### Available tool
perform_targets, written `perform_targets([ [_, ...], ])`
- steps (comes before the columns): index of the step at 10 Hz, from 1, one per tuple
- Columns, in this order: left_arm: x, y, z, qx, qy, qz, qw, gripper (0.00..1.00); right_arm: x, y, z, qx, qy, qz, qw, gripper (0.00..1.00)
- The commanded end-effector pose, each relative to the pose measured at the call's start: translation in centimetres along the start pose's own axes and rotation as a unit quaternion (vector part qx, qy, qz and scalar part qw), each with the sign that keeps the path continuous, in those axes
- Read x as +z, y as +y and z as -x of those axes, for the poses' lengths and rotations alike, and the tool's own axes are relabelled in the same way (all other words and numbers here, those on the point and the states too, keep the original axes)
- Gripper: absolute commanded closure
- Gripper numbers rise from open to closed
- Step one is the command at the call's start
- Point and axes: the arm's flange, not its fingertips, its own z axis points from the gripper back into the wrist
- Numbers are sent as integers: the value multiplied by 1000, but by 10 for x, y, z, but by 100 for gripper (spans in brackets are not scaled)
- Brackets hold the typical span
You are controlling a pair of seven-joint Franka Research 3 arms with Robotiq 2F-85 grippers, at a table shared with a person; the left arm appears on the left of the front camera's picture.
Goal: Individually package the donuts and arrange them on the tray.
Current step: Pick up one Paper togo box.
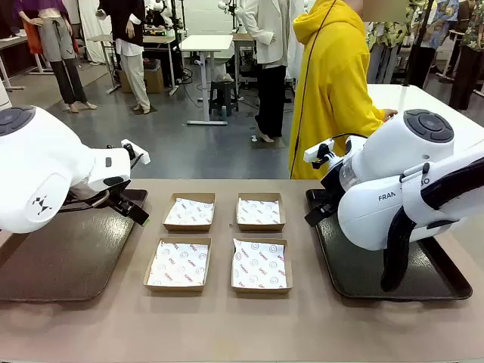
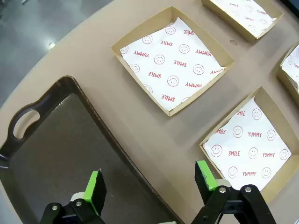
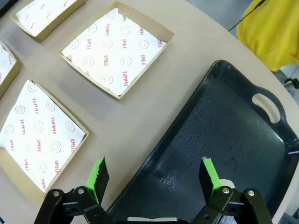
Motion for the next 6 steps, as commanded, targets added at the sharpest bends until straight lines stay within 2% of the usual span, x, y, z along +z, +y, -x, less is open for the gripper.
perform_targets([
  [1, 0, 0, 0, 0, 0, 0, 1000, 0, 0, 0, 0, 0, 0, 0, 1000, 0],
  [6, 0, 0, 0, 0, 0, 0, 1000, 0, 0, 0, 0, 0, 0, 0, 1000, 0],
])
